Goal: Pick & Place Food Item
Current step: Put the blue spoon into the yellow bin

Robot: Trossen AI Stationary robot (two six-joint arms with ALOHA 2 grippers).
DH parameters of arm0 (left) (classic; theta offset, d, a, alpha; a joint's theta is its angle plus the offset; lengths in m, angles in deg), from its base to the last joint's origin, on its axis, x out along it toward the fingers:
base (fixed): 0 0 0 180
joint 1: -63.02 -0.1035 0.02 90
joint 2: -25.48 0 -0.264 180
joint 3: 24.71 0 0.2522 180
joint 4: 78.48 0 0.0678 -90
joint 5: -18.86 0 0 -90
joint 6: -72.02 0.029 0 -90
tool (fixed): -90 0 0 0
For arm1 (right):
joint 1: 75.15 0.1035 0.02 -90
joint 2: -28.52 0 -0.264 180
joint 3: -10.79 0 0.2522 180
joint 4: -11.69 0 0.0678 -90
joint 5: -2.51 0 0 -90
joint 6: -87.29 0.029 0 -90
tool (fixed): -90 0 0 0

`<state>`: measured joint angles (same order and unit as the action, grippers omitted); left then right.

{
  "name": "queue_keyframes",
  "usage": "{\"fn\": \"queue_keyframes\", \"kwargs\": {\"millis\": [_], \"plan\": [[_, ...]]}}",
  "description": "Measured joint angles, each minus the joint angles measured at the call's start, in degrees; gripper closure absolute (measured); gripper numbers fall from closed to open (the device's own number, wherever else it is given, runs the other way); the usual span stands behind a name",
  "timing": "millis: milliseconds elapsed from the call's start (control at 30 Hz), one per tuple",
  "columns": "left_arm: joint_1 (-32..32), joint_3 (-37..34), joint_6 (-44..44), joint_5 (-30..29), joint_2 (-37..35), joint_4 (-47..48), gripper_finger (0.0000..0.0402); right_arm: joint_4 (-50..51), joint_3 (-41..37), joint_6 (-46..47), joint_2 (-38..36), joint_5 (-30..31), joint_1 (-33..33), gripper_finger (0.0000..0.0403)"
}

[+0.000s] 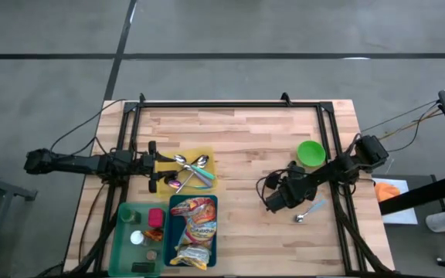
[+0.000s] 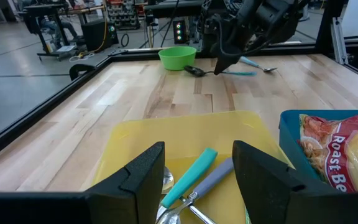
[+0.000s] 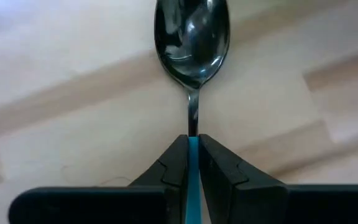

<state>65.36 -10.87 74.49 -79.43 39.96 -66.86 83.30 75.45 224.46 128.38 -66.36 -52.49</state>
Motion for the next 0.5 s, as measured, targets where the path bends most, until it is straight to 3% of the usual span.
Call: {"fn": "queue_keyframes", "kwargs": {"millis": [400,500], "plan": [[0.01,0.00,-0.01,0.00,0.00,0.00,0.0212,0.45,6.45,-13.94,-1.89,19.86,-0.10,0.0372],[-0.01,0.00,0.01,0.00,0.00,-0.02,0.0212,0.45,8.15,-17.75,-2.61,21.46,-0.50,0.0373]]}}
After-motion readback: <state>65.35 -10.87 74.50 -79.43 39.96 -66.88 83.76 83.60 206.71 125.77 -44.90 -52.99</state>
